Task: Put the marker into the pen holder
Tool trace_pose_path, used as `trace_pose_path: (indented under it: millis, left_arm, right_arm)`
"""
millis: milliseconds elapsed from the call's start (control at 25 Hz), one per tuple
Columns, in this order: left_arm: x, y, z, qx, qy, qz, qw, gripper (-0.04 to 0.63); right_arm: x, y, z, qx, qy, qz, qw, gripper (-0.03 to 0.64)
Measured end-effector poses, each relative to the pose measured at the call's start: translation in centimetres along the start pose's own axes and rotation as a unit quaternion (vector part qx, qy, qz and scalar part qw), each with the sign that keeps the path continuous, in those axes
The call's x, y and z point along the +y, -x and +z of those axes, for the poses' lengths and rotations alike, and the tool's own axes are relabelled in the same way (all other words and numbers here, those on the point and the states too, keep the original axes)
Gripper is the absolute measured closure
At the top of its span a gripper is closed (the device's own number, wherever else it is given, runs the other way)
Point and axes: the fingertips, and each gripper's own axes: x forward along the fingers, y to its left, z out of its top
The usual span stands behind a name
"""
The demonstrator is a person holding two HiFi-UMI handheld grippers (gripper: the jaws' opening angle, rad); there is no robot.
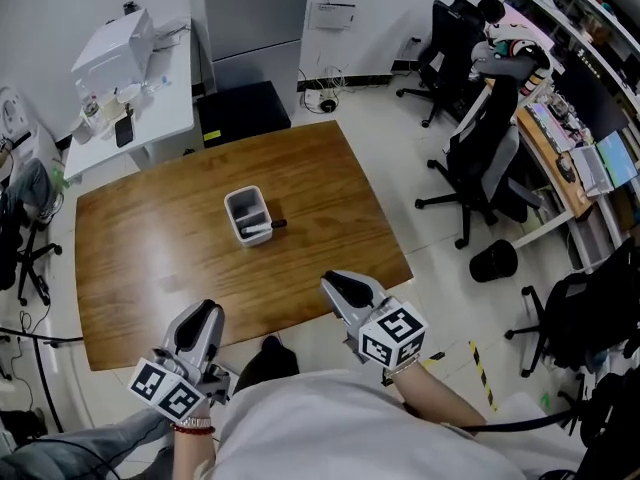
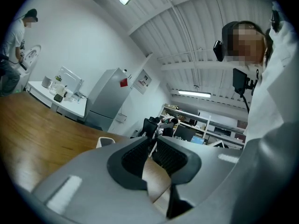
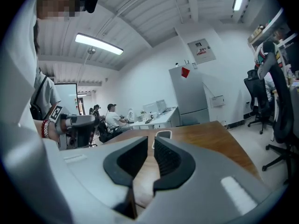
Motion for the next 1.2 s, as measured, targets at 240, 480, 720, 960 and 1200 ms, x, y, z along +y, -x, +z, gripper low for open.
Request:
trace_pose_path:
  millis: [240, 480, 720, 960, 1200]
  left_arm:
    - [-6.2, 1.9, -3.9, -0.015, 0.015, 0.001, 0.9998, 0.531]
    - [-11.8, 6.2, -8.2, -0.026, 0.011, 0.045, 0.9986, 0.531]
    - [-14.7, 11.4, -10.3, -0.027, 0.016, 0.082, 0.9961, 0.531]
    - [-16.1, 13.1, -11.0, -0.024, 0.018, 0.067, 0.9973, 0.531]
    - [-19.7, 11.9, -10.1, -0.03, 0.004, 0.006, 0.9995, 0.531]
  right_arm:
    - [-0.9, 7.0, -2.1, -0.001, -0.016, -0.008, 1.0, 0.604]
    - [2.5, 12.5, -5.0, 0.018, 0.049, 0.056, 0.997, 0.604]
    - [4.9, 16.8, -7.5, 0.03, 0.033, 0.071, 0.997, 0.607]
    - [5.1, 21.1, -8.1, 0.017, 0.022, 0.029, 0.999, 0.614]
    - [4.8, 25.5, -7.2, -0.001, 0.018, -0.023, 1.0, 0.617]
